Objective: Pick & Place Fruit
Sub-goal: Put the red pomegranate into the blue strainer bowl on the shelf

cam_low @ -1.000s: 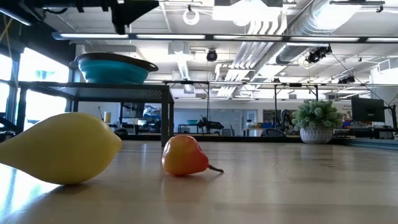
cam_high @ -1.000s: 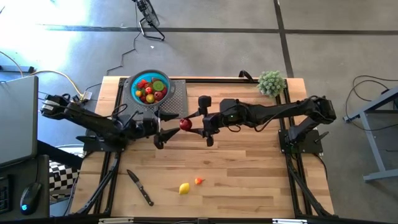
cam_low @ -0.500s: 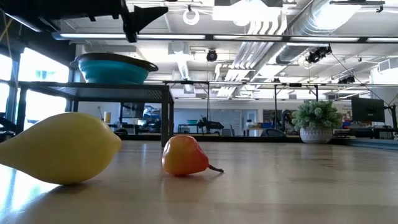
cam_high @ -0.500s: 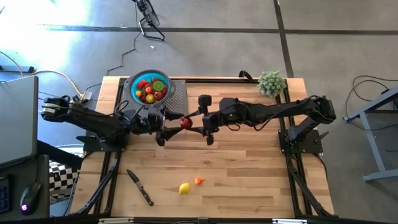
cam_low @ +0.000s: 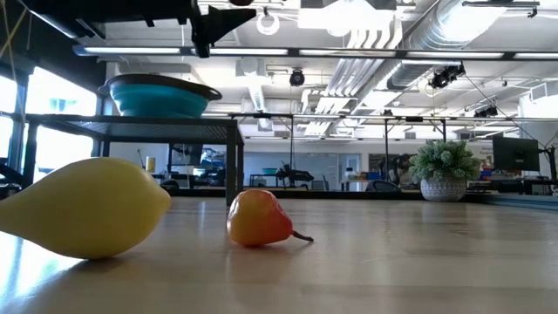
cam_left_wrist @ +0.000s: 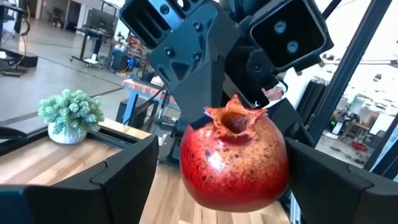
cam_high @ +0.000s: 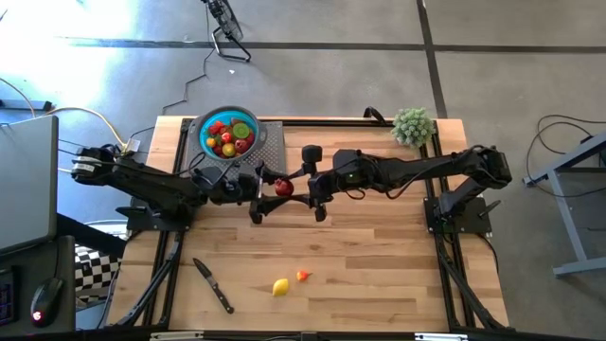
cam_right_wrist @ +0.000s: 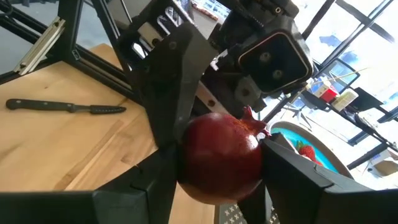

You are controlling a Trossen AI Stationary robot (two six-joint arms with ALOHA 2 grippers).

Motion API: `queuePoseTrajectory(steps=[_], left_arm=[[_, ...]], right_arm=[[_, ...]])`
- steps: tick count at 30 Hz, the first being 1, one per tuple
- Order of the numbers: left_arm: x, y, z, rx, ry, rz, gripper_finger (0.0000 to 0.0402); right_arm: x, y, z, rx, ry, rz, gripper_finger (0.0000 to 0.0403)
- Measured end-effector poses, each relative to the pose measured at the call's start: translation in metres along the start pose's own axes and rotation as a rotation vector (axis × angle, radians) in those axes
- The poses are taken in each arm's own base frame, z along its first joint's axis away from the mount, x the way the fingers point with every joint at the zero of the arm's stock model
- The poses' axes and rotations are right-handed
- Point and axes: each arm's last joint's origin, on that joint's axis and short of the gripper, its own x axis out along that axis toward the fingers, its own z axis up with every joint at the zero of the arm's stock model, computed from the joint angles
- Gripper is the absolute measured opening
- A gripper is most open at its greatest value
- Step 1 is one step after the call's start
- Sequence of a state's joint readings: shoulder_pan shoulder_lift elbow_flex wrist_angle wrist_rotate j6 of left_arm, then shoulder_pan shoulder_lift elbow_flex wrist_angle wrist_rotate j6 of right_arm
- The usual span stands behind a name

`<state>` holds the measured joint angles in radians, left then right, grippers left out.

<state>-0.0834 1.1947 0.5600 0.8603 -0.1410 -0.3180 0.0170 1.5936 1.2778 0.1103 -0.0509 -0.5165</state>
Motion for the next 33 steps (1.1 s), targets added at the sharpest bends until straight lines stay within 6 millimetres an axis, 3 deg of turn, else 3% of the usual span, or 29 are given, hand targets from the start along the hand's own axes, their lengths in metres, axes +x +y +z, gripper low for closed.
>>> queuePoseTrajectory(steps=[14,26,33], left_arm=[[0.0009,-0.0006,0.002,-0.003,-0.016,0.003,0.0316],[0.0009,-0.0005,0.002,-0.003,-0.017,0.003,0.0224],[0.0009,-0.0005,0.002,-0.003,-0.016,0.003,0.0209]], right_arm=[[0.0,0.0005,-0.0009,0.001,0.01,0.005,0.0203],[0.0,0.0012,-0.0024,0.002,0.025,0.013,0.0203],[0.0,0.0013,-0.0024,0.002,0.025,0.013,0.0203]])
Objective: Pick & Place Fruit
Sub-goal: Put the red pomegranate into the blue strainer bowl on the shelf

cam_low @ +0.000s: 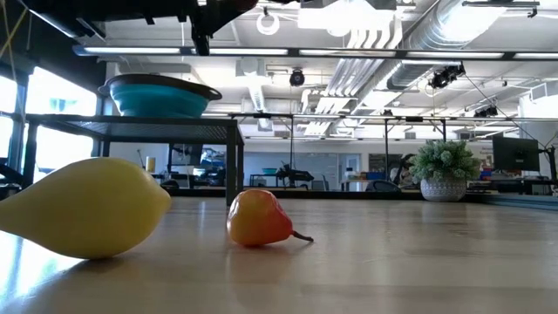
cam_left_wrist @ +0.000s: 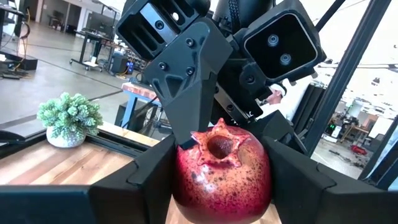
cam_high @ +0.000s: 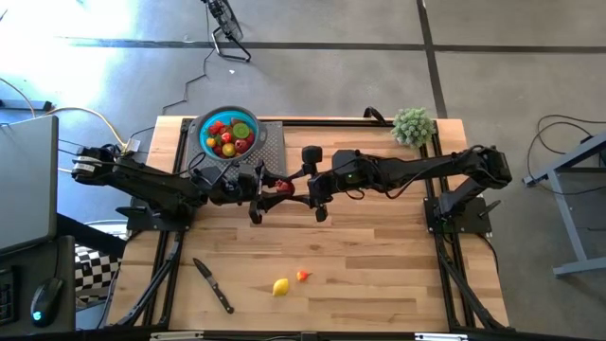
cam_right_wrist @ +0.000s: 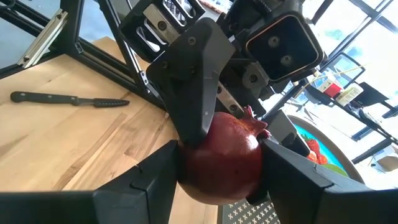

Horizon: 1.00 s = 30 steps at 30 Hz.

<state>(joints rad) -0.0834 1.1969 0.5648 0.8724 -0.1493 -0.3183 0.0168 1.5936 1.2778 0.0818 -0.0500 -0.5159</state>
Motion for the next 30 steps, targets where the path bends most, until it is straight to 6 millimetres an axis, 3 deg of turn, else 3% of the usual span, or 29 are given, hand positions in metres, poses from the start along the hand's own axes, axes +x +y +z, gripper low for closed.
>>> queuePoseTrajectory(steps=[11,24,30], left_arm=[[0.0,0.0,0.0,0.0,0.0,0.0,0.0209],[0.0,0.002,0.0,0.01,0.005,0.012,0.0209],[-0.004,0.013,0.008,0.025,0.013,0.061,0.0209]], right_arm=[[0.0,0.0,0.0,-0.001,-0.002,0.0,0.021],[-0.004,-0.001,-0.001,0.028,0.073,-0.071,0.0321],[-0.024,-0.002,0.003,0.037,0.162,-0.056,0.0341]])
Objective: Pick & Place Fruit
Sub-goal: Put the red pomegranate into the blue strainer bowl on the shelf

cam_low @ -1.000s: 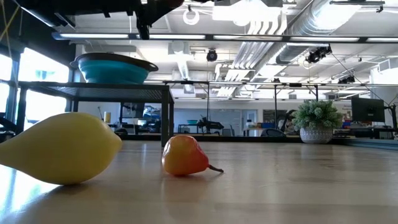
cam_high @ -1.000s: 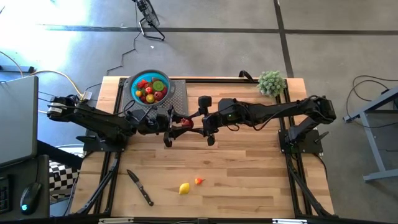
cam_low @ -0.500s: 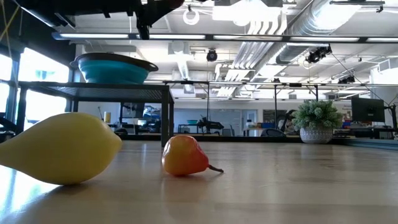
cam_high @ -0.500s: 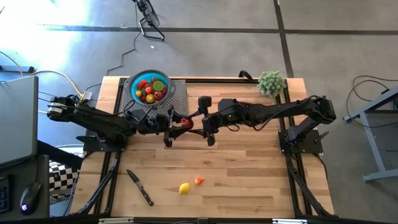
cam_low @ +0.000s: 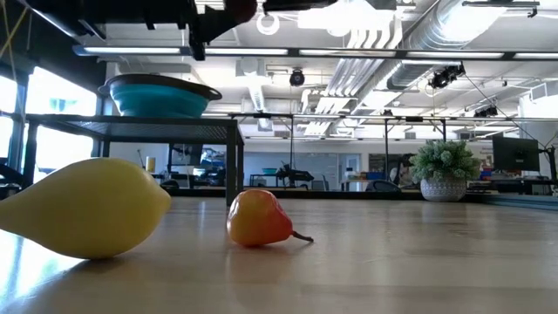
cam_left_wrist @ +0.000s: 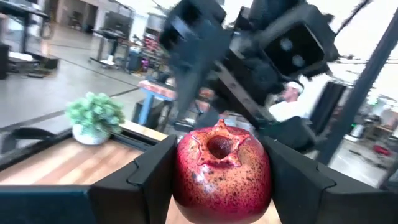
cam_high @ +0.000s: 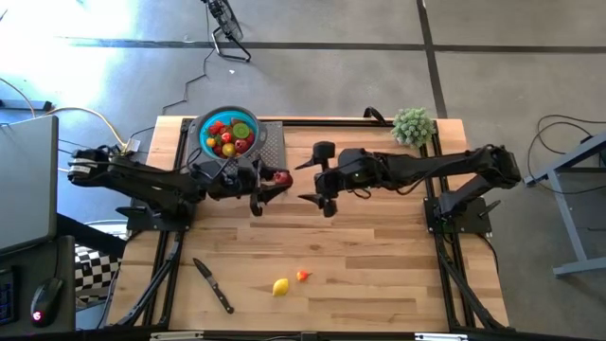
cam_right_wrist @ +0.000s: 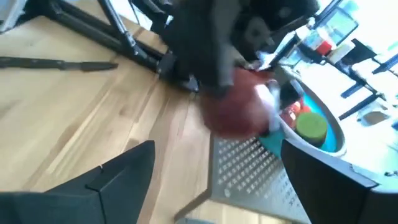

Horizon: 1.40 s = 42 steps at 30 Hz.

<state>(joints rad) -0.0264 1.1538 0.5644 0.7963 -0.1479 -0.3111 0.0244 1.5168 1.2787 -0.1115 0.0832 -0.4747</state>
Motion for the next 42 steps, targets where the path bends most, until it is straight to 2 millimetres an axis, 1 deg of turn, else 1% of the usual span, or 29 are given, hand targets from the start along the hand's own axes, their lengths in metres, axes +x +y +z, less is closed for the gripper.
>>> queuePoseTrajectory(steps=[5,10,16,20,23,27,30,36,42], left_arm=[[-0.013,0.009,0.021,0.086,-0.023,0.053,0.0209],[-0.038,0.019,0.042,0.134,-0.002,0.155,0.0209],[-0.072,0.028,0.057,0.16,0.021,0.397,0.0209],[-0.093,0.033,0.059,0.191,0.045,0.598,0.0209],[-0.103,0.037,0.057,0.221,0.066,0.757,0.0209],[-0.11,0.042,0.054,0.264,0.085,0.905,0.0209],[-0.111,0.043,0.053,0.282,0.091,0.956,0.021],[-0.111,0.044,0.051,0.293,0.107,0.965,0.0221],[-0.111,0.044,0.051,0.293,0.107,0.965,0.024]], right_arm=[[-0.004,0.001,-0.002,0.02,0.045,0.001,0.0334],[-0.004,-0.002,-0.008,0.059,0.104,-0.042,0.0325],[-0.004,-0.006,-0.01,0.088,0.114,-0.05,0.0314],[-0.004,-0.01,-0.012,0.093,0.117,-0.061,0.031],[-0.004,-0.013,-0.014,0.097,0.117,-0.071,0.0309],[-0.004,-0.017,-0.015,0.102,0.121,-0.08,0.0309],[-0.004,-0.018,-0.016,0.115,0.122,-0.085,0.0309],[-0.004,-0.019,-0.017,0.131,0.116,-0.072,0.0309],[-0.004,-0.019,-0.017,0.131,0.114,-0.067,0.0309]])
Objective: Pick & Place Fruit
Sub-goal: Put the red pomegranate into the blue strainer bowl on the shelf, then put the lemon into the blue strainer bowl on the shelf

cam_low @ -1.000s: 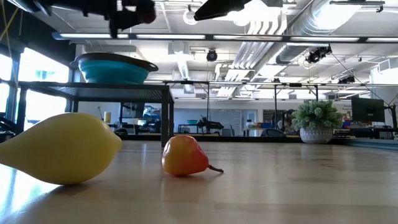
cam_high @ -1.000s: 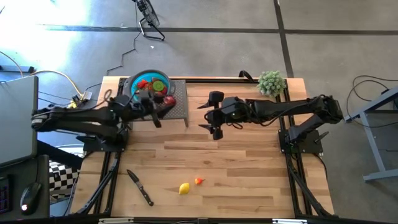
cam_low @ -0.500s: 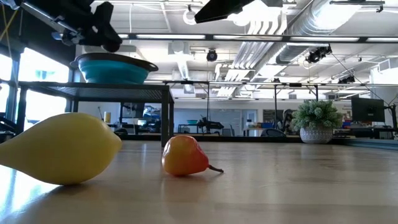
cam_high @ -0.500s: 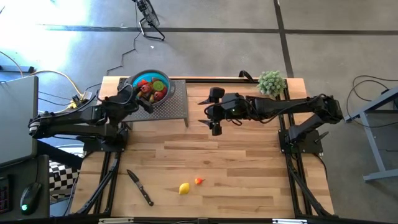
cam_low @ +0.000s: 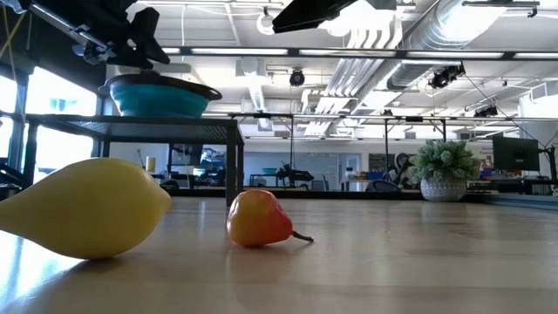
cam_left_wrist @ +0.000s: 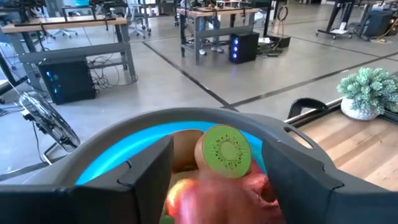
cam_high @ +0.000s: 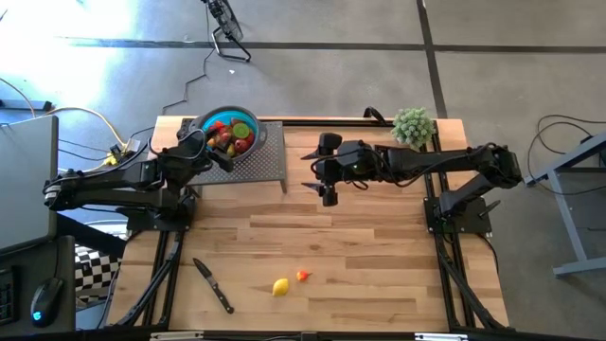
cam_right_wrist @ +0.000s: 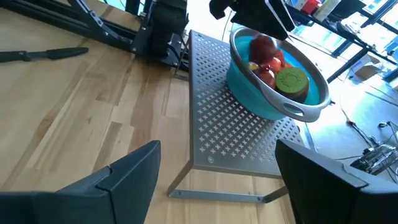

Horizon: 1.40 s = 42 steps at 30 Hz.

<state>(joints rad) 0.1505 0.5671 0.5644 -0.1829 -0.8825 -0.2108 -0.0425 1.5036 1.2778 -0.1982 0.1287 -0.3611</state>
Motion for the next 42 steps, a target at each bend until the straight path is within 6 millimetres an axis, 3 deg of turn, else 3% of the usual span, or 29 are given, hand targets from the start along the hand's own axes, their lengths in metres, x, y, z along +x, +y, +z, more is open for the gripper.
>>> queuePoseTrajectory(steps=[12,27,42], left_arm=[[0.0,-0.001,0.001,-0.014,-0.005,-0.021,0.025],[-0.009,-0.003,0.006,-0.08,0.017,-0.367,0.0104],[-0.012,-0.011,0.003,-0.073,0.087,-0.636,0.0081]], right_arm=[[0.0,0.0,0.0,-0.001,0.001,0.0,0.0309],[0.0,0.003,0.001,0.022,-0.002,0.006,0.0309],[-0.005,0.028,0.014,0.05,-0.068,0.064,0.0309]])
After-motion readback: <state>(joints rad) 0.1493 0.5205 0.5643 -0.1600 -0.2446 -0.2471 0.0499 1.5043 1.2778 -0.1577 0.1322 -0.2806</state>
